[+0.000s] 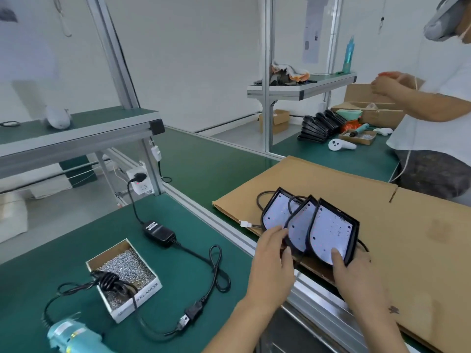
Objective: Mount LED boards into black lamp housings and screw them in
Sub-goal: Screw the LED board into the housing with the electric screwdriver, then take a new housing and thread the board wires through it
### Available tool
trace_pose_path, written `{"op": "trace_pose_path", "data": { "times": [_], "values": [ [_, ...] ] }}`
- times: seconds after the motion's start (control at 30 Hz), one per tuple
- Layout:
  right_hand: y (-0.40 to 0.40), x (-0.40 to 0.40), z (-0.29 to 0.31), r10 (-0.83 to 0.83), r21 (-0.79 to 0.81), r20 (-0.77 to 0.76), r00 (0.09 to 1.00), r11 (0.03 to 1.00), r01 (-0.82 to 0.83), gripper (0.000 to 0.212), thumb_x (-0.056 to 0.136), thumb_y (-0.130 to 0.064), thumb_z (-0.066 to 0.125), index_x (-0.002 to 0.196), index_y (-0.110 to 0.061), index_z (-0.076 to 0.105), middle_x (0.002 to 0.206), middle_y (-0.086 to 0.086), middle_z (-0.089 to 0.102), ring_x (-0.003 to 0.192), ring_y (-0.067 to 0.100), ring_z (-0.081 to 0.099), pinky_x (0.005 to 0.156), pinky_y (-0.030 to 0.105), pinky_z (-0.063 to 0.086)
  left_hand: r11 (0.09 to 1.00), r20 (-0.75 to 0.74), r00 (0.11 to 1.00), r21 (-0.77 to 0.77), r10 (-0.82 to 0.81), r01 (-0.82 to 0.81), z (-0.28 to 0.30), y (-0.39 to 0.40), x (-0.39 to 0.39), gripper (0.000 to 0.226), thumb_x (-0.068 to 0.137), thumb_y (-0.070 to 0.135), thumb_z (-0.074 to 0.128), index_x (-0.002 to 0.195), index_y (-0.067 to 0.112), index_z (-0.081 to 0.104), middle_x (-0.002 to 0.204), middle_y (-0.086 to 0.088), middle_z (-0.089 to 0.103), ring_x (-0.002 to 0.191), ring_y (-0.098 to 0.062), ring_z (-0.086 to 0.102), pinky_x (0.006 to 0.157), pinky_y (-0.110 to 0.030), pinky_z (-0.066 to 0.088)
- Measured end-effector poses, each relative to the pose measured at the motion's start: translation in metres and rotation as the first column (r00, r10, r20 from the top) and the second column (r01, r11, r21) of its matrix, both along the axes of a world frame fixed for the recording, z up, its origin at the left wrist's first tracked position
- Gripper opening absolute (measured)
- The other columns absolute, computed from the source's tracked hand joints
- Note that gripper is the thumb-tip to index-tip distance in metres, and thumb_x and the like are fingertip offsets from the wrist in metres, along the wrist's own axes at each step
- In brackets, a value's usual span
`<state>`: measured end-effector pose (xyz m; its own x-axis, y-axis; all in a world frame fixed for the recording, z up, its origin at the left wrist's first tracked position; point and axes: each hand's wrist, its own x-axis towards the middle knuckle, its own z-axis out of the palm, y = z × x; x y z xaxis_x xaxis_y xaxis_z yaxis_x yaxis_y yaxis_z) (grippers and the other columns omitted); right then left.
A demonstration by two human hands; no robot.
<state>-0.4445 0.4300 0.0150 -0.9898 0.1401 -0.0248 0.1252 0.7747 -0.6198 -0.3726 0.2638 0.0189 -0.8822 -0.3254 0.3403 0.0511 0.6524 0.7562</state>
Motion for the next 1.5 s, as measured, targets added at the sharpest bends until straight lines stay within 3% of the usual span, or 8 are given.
{"op": "trace_pose_path", "data": {
  "times": [0.2,0.3,0.43,0.53,0.7,0.87,1.27,1.5],
  "values": [
    [-0.024,0.032,0.018,-0.077,-0.132,-0.131,0.988,0.989,0.059,0.074,0.1,-0.062,0.043,0.149,-0.007,0.039,0.111,0.019,0.068,0.093,0.043,0.065,0.076,0.042,0.047,0.985,0.007,0.988,0.072,0.156,-0.156,0.002,-0.047,0.043,0.041,0.107,0.019,0.049,0.147,0.027,0.051,0.145,0.021,0.048,0.135,0.005,0.04,0.116,-0.014,0.027],
    [-0.07,0.057,0.034,0.121,-0.152,-0.185,0.975,0.977,-0.15,0.076,0.098,-0.066,0.039,0.156,-0.017,0.04,0.11,0.01,0.072,0.102,0.039,0.065,0.08,0.045,0.051,0.962,-0.005,0.968,0.116,0.25,-0.248,0.006,-0.073,0.065,0.036,0.106,0.017,0.052,0.14,0.024,0.058,0.133,0.017,0.057,0.12,0.003,0.05,0.11,-0.017,0.038],
    [-0.163,0.099,0.039,0.474,-0.287,-0.238,0.848,0.799,-0.528,0.047,0.102,-0.052,0.052,0.141,-0.027,0.059,0.087,-0.015,0.065,0.084,0.0,0.06,0.077,0.033,0.044,0.905,0.005,0.921,0.186,0.389,-0.383,0.013,-0.114,0.104,0.029,0.105,0.019,0.056,0.133,0.024,0.065,0.125,0.016,0.064,0.114,0.003,0.057,0.103,-0.017,0.045],
    [-0.234,0.141,0.04,0.663,-0.334,-0.269,0.699,0.616,-0.713,0.032,0.104,-0.04,0.056,0.132,-0.03,0.067,0.108,-0.021,0.069,0.089,-0.004,0.059,0.086,0.019,0.041,0.841,-0.021,0.857,0.208,0.515,-0.5,0.019,-0.152,0.146,0.023,0.104,0.017,0.059,0.122,0.024,0.072,0.114,0.016,0.071,0.105,0.003,0.063,0.094,-0.015,0.048],
    [-0.324,0.22,0.032,0.88,-0.295,-0.284,0.381,0.298,-0.908,0.023,0.105,-0.031,0.056,0.12,-0.028,0.074,0.106,-0.016,0.074,0.097,0.0,0.065,0.09,0.021,0.049,0.569,-0.035,0.597,0.348,0.802,-0.745,0.016,-0.212,0.254,0.024,0.105,0.019,0.056,0.1,0.036,0.071,0.094,0.02,0.074,0.09,0.007,0.065,0.074,-0.005,0.045],
    [-0.387,0.281,0.024,0.964,-0.208,-0.191,0.184,0.143,-0.968,0.031,0.105,-0.035,0.055,0.128,-0.02,0.071,0.115,-0.007,0.074,0.106,0.012,0.066,0.096,0.028,0.05,0.277,0.079,0.338,0.418,0.938,-0.865,-0.006,-0.242,0.34,0.024,0.104,0.027,0.05,0.089,0.035,0.066,0.076,0.015,0.066,0.058,-0.002,0.053,0.054,-0.014,0.042],
    [-0.5,0.348,0.015,0.996,-0.098,-0.088,-0.005,-0.014,-0.995,0.028,0.103,-0.029,0.053,0.115,-0.012,0.072,0.101,0.002,0.074,0.093,0.026,0.07,0.088,0.045,0.058,0.235,0.08,0.312,0.489,0.947,-0.84,-0.033,-0.252,0.376,0.033,0.102,0.014,0.054,0.07,0.008,0.046,0.061,0.004,0.039,0.059,-0.011,0.031,0.053,-0.022,0.028],
    [-0.568,0.38,0.026,0.985,-0.12,-0.174,0.004,-0.018,-0.993,0.043,0.105,-0.035,0.055,0.145,-0.019,0.058,0.14,0.001,0.057,0.124,0.027,0.059,0.101,0.04,0.049,0.188,0.095,0.268,0.495,0.959,-0.848,-0.036,-0.256,0.375,0.03,0.097,0.008,0.056,0.068,0.005,0.055,0.056,0.005,0.043,0.055,-0.008,0.034,0.052,-0.02,0.03]
  ]
}}
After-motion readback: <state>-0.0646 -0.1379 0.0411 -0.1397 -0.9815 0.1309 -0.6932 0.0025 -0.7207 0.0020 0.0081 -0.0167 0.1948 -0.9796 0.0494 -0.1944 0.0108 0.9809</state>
